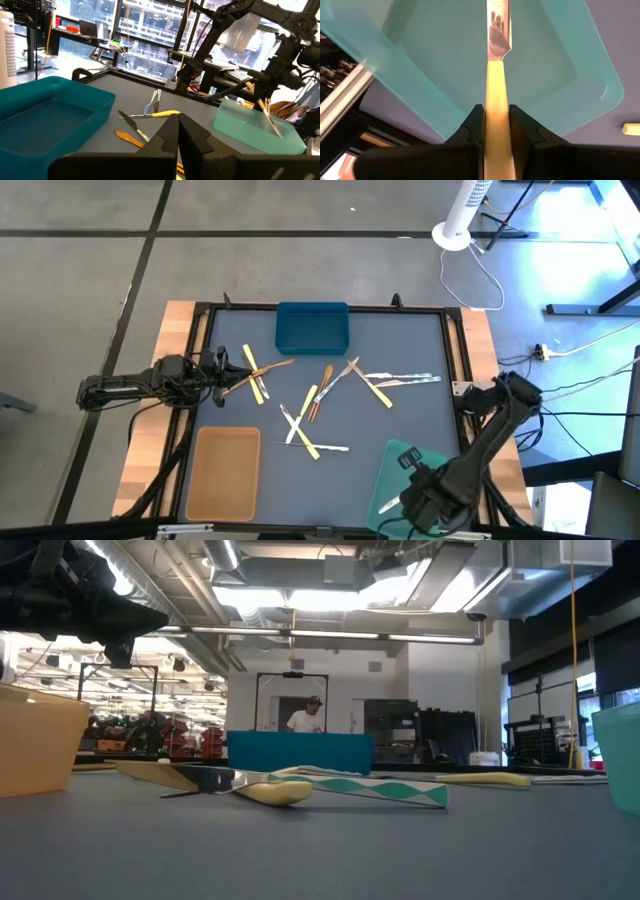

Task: Sort silverware by color (type)
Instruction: Put the yellow knife into the green bin

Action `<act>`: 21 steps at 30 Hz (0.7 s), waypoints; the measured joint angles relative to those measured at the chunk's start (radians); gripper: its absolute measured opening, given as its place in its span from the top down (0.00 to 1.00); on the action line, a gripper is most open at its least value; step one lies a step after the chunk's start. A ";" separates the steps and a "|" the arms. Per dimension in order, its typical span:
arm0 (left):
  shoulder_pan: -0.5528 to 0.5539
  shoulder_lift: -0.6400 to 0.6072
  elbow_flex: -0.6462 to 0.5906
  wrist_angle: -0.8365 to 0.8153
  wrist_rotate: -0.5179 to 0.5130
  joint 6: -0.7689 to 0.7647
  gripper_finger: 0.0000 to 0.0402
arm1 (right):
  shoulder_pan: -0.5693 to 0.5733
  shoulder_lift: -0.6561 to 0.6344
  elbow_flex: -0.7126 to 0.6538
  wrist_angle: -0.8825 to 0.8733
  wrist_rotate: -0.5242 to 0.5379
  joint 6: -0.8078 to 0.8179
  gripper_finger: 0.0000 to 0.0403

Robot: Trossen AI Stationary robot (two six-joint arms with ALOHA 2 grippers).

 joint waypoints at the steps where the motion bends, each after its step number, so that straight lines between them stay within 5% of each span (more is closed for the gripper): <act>1: 0.000 0.000 0.000 0.000 0.000 0.000 1.00 | 0.000 0.008 0.000 0.000 -0.001 0.000 0.91; 16: 0.000 0.000 0.000 0.000 0.000 0.000 1.00 | 0.001 0.073 0.000 0.047 -0.009 0.017 0.91; 21: 0.000 0.000 0.000 0.000 0.000 0.000 1.00 | 0.001 0.073 0.000 0.030 0.015 0.020 0.84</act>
